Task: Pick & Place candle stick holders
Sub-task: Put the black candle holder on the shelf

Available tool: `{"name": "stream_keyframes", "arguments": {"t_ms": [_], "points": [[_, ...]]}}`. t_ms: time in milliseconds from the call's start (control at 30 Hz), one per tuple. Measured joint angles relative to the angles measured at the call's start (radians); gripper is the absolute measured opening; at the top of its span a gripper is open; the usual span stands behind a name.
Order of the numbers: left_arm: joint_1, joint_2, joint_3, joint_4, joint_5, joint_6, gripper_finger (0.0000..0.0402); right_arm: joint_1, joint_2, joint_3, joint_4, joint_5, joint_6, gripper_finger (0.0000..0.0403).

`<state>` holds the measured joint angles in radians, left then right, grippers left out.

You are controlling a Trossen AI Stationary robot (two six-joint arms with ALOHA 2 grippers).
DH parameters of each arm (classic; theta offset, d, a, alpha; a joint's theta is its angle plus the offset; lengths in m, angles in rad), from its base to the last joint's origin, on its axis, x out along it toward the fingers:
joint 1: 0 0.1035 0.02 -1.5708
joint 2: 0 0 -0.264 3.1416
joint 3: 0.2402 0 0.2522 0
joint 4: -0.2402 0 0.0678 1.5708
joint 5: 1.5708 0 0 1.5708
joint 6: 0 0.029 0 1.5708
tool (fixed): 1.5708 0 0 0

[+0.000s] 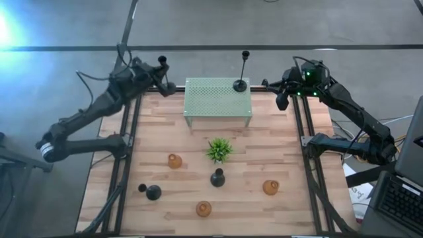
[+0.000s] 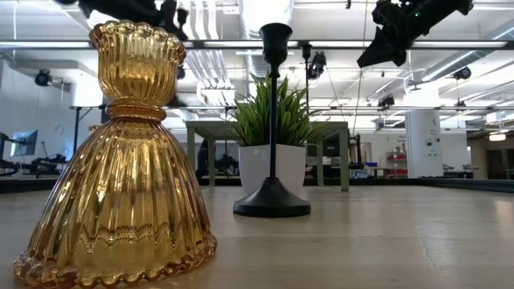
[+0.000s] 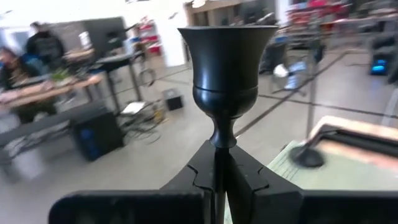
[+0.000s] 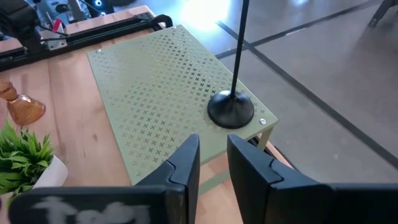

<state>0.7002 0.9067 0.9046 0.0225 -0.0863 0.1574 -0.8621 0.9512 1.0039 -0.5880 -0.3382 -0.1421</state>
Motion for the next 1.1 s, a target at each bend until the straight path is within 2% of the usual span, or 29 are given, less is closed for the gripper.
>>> {"name": "stream_keyframes", "arguments": {"t_ms": [200,333,700,1100], "points": [[0.0,0.102,0.168,-0.038,0.163,-0.013,0.0017,0.0,0.0,0.0,0.0,0.0,0.0,0.0074],[-0.001,0.197,0.233,-0.042,0.227,-0.021,0.0017,0.0,0.0,0.0,0.0,0.0,0.0,0.0067],[-0.001,0.416,0.319,0.016,0.247,-0.008,0.0017,0.0,0.0,0.0,0.0,0.0,0.0,0.0071],[0.004,0.544,0.319,0.119,0.249,0.004,0.0017,0.0,0.0,0.0,-0.001,0.0,0.004,0.0064]]}}
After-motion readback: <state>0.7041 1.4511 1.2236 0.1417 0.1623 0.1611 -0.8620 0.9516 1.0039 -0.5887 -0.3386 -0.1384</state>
